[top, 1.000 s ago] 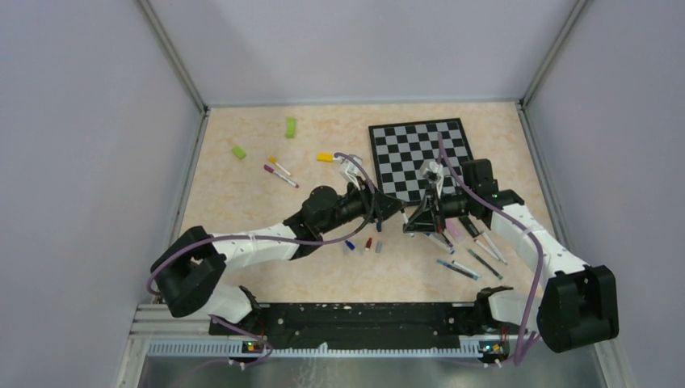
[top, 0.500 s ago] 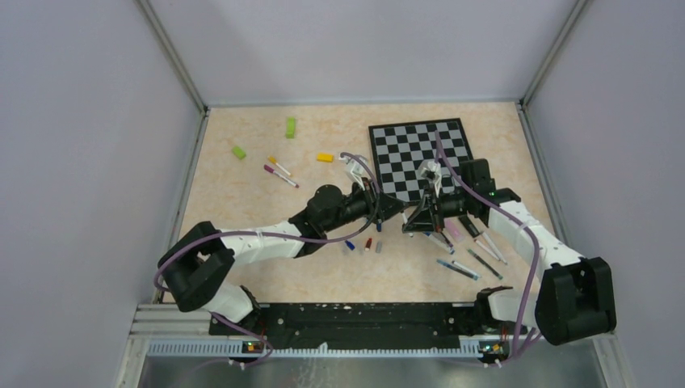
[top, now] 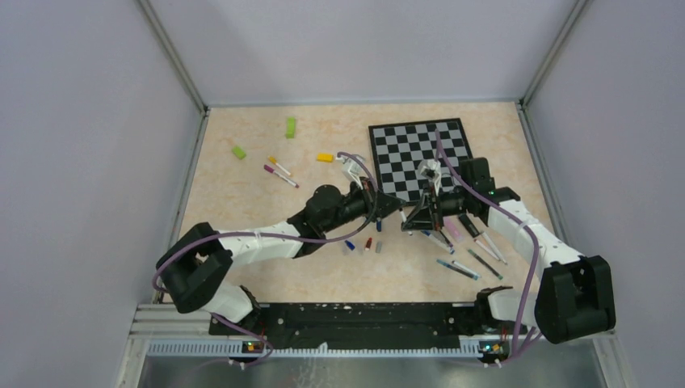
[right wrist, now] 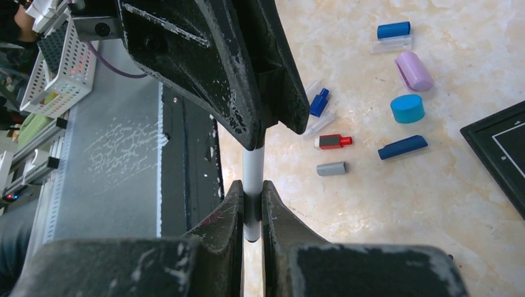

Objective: Open the pen caps
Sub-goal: Open the pen cap from the pen, then place the pen at the center of the board.

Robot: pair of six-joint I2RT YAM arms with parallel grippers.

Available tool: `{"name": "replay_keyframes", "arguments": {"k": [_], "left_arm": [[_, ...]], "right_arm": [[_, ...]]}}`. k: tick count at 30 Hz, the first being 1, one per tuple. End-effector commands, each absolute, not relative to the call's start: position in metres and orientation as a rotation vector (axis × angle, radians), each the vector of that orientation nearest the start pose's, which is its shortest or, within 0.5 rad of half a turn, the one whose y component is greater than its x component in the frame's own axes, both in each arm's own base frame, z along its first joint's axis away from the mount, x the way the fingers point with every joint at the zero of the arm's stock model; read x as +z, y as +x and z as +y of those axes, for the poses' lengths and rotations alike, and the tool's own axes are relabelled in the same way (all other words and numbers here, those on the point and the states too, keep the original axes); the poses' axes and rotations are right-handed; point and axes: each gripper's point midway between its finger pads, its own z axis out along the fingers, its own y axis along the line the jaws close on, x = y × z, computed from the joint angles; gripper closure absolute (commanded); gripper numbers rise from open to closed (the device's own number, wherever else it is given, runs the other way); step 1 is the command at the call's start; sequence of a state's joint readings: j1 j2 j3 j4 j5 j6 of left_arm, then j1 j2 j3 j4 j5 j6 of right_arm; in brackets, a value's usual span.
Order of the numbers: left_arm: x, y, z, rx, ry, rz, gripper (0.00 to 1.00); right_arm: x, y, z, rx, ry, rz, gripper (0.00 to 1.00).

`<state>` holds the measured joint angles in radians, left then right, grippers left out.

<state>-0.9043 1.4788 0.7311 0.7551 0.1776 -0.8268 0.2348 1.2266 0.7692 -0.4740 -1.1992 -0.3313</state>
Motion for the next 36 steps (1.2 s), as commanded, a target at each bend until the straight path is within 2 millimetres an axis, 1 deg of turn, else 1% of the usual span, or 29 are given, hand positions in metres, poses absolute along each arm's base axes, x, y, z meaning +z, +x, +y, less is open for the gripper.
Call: {"name": "replay_keyframes", "arguments": {"k": [1,5,7,9,11,13,15,17,19,21,23,28,29,30,32,34,36], "left_arm": [[0.308,0.28,-0.356,-1.413,0.012,1.489,1.0],[0.345,0.327,-0.314,-1.299,-0.12,1.384,1.0],[0.362,0.341,-0.299,-1.261,-0.153,1.343,1.0],[0.375,0.348,-0.292,-1.244,-0.164,1.314,1.0],[0.384,0.35,-0.288,-1.237,-0.165,1.297,1.0],[0.388,0.347,-0.286,-1.239,-0.153,1.289,1.0],[0.385,0.34,-0.286,-1.25,-0.113,1.307,1.0],[0.373,0.329,-0.286,-1.266,-0.057,1.339,1.0],[0.359,0.318,-0.283,-1.266,-0.018,1.384,1.0],[0.34,0.304,-0.281,-1.264,0.029,1.443,1.0],[0.316,0.288,-0.28,-1.274,0.071,1.516,1.0],[0.265,0.249,-0.281,-1.336,0.194,1.646,1.0],[0.258,0.242,-0.281,-1.349,0.216,1.663,1.0],[0.25,0.235,-0.281,-1.36,0.245,1.683,1.0],[0.235,0.225,-0.282,-1.372,0.294,1.719,1.0],[0.221,0.219,-0.282,-1.379,0.315,1.748,1.0],[0.21,0.216,-0.281,-1.382,0.325,1.762,1.0]], "right_arm": [[0.176,0.196,0.216,1.381,-1.11,1.801,1.0],[0.172,0.192,0.219,1.409,-1.109,1.822,1.0],[0.17,0.191,0.22,1.418,-1.109,1.83,1.0],[0.17,0.19,0.221,1.423,-1.112,1.835,1.0],[0.17,0.19,0.222,1.415,-1.119,1.836,1.0],[0.17,0.192,0.22,1.382,-1.132,1.839,1.0],[0.17,0.197,0.216,1.296,-1.174,1.826,1.0],[0.165,0.201,0.207,1.17,-1.229,1.838,1.0],[0.16,0.208,0.193,1.047,-1.241,1.864,1.0],[0.159,0.215,0.175,0.964,-1.199,1.888,1.0],[0.159,0.222,0.152,0.894,-1.126,1.92,1.0],[0.147,0.232,0.102,0.621,-1.064,2.046,1.0],[0.144,0.232,0.094,0.574,-1.067,2.083,1.0],[0.139,0.233,0.081,0.522,-1.046,2.137,1.0],[0.127,0.228,0.061,0.443,-1.036,2.245,1.0],[0.117,0.221,0.044,0.402,-1.019,2.338,1.0],[0.112,0.216,0.025,0.372,-0.975,2.405,1.0]]}}
